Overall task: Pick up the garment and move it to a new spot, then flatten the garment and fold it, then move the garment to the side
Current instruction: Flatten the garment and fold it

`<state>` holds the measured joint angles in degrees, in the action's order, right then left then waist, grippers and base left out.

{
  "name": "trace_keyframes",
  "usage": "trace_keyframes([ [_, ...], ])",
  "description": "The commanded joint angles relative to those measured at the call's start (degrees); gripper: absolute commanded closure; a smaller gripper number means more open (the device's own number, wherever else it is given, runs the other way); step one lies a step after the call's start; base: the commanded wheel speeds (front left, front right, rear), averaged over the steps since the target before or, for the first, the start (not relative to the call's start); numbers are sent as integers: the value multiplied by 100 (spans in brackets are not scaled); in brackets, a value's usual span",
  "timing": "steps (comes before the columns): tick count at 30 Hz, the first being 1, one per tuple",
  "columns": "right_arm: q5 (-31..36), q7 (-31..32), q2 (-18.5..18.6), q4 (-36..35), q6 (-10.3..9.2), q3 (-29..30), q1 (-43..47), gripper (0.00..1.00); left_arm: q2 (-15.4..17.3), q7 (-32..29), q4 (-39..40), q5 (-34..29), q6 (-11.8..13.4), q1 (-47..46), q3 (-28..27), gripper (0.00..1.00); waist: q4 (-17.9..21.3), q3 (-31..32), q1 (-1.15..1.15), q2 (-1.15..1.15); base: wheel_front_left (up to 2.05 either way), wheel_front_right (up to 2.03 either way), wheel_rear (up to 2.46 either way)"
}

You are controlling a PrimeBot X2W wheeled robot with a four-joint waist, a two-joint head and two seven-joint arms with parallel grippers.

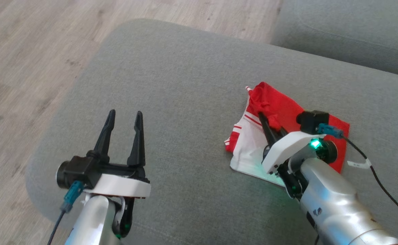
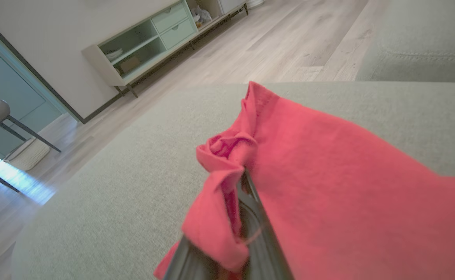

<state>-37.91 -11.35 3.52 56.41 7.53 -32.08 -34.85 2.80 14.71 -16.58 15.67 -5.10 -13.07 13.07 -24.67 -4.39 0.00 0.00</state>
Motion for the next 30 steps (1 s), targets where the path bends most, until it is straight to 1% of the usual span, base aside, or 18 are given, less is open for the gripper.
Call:
trace_keyframes([
  [1, -74, -101, -64, -60, -4, -183, -250, 100, 19, 29, 147, 47, 7, -284, -123, 0, -98, -76, 0, 0, 0, 0, 0],
  [7, -408, -154, -64, 107, -4, -579, -215, 100, 13, 29, 123, 115, 55, -266, -41, 0, -167, -112, 0, 0, 0, 0, 0],
  [8, -503, -151, -64, 42, -4, -685, -177, 24, 13, 29, 77, 140, 53, -252, -24, 0, -157, -112, 0, 0, 0, 0, 0],
  [9, -612, -125, -64, -84, -4, -841, -130, 0, 13, 29, 24, 156, 47, -244, 0, 0, -137, -109, 0, 0, 0, 0, 0],
  [13, -1116, -176, -64, -749, -4, -1412, -19, 0, 13, 29, -33, 154, 65, -246, 2, 0, 3, -74, 0, 0, 0, 0, 0],
  [15, -1301, -214, -64, -941, -4, -1611, -36, 0, 16, 29, -16, 148, 79, -245, -22, 0, 117, -44, 0, 0, 0, 0, 0],
  [18, -1422, -291, -64, -1003, -4, -1691, -128, 0, 28, 29, 21, 131, 86, -235, -51, 0, 309, 16, 0, 0, 0, 0, 0],
  [19, -1422, -291, -64, -1003, -4, -1691, -128, 0, 28, 29, 21, 131, 86, -235, -51, 0, 309, 16, 0, 0, 0, 0, 0],
  [21, -1420, -331, -64, -957, -4, -1613, -211, 0, 40, 29, 63, 127, 101, -219, -90, 0, 472, 43, 0, 0, 0, 0, 0],
  [23, -1326, -353, -64, -850, -4, -1433, -298, 0, 49, 29, 121, 122, 116, -200, -137, 0, 642, 66, 0, 0, 0, 0, 0],
  [25, -954, -360, -64, -774, -4, -1042, -420, 0, 60, 29, 181, 118, 139, -164, -199, 0, 839, 86, 0, 0, 0, 0, 0],
  [27, -322, -361, -25, -711, -4, -502, -458, 0, 69, 29, 261, 118, 155, -118, -275, 0, 1037, 111, 0, 0, 0, 0, 0],
  [28, 104, -362, 26, -735, -4, -220, -452, 0, 74, 29, 297, 118, 161, -89, -315, 0, 1142, 121, 0, 0, 0, 0, 0],
  [30, 702, -362, 61, -887, -4, 383, -263, 0, 71, 29, 339, 122, 170, -35, -368, 0, 1307, 138, 0, 0, 0, 0, 0],
])
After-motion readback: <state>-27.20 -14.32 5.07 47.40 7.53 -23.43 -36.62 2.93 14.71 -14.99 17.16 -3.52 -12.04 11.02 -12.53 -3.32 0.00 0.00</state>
